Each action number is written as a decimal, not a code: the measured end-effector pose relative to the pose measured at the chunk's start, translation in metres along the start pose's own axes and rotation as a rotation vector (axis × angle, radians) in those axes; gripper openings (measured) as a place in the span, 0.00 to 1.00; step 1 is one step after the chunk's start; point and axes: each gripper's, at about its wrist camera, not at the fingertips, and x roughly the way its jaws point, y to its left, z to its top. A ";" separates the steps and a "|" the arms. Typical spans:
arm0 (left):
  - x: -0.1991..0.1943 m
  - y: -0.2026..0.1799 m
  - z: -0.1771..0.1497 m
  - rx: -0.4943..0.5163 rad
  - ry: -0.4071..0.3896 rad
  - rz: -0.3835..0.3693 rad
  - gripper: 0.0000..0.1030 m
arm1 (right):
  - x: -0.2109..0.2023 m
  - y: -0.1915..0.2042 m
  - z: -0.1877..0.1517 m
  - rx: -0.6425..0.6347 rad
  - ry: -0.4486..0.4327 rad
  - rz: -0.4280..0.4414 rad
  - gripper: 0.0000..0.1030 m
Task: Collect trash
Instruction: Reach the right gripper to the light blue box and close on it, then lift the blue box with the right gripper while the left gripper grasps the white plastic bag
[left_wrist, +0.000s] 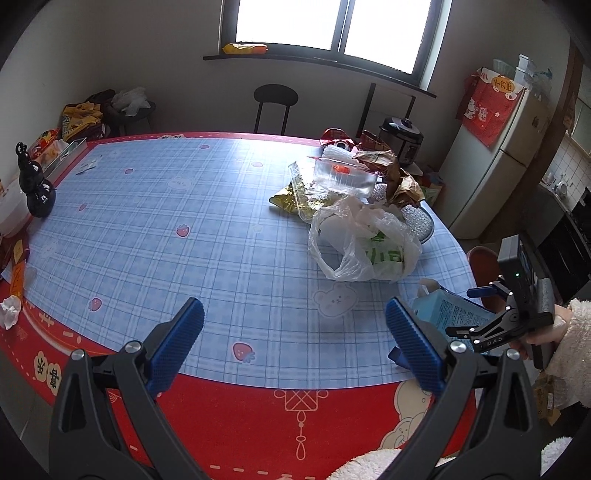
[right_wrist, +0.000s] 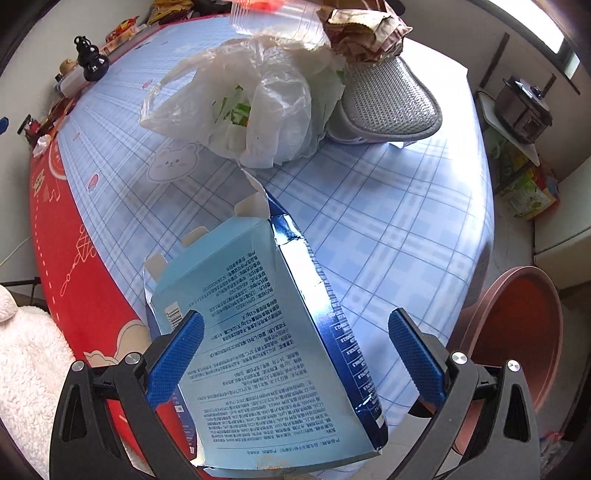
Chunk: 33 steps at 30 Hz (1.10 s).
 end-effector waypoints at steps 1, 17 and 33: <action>0.001 0.001 0.002 0.005 0.002 -0.007 0.94 | 0.003 0.001 -0.001 -0.002 0.009 0.000 0.95; 0.037 0.007 0.030 0.063 0.026 -0.126 0.94 | 0.006 0.020 -0.021 0.229 0.144 0.129 0.74; 0.071 -0.009 0.049 0.129 0.075 -0.204 0.94 | 0.006 0.034 -0.039 0.331 0.196 0.276 0.53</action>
